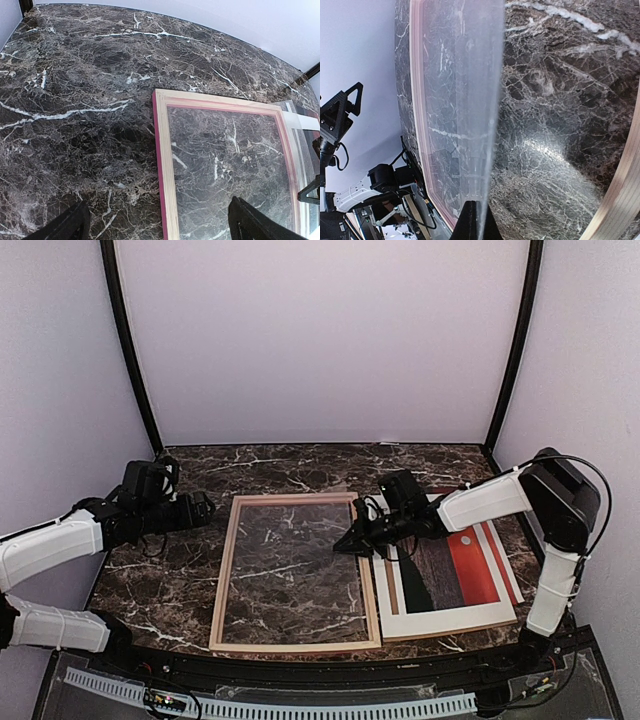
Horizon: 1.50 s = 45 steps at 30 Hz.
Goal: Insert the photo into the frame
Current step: Place the glass panel at the frame body.
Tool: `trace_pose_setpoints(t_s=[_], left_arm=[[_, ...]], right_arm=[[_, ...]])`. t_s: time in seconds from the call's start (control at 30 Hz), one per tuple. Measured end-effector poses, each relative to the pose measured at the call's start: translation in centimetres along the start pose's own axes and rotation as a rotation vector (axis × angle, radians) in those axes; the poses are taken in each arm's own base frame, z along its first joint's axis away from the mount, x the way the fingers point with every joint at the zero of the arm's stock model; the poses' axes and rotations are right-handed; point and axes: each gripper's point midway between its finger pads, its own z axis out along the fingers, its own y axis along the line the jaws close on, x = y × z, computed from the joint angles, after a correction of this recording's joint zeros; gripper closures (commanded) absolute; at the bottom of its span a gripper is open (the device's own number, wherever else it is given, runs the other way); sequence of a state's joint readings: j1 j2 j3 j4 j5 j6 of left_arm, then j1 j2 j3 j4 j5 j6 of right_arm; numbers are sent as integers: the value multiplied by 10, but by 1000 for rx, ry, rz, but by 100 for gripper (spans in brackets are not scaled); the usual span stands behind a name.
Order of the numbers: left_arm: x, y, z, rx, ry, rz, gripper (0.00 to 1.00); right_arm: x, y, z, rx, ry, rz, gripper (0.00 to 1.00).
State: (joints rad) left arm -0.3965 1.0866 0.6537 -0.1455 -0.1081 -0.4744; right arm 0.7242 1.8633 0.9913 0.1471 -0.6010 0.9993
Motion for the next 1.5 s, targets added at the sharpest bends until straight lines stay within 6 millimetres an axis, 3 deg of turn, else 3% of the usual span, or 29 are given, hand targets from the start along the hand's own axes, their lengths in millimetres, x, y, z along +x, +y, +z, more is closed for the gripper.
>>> trace_pose_setpoints(t_s=[1.5], left_arm=[[13, -3, 8, 27, 45, 1, 1]], right_arm=[[-1, -5, -1, 35, -6, -4, 100]])
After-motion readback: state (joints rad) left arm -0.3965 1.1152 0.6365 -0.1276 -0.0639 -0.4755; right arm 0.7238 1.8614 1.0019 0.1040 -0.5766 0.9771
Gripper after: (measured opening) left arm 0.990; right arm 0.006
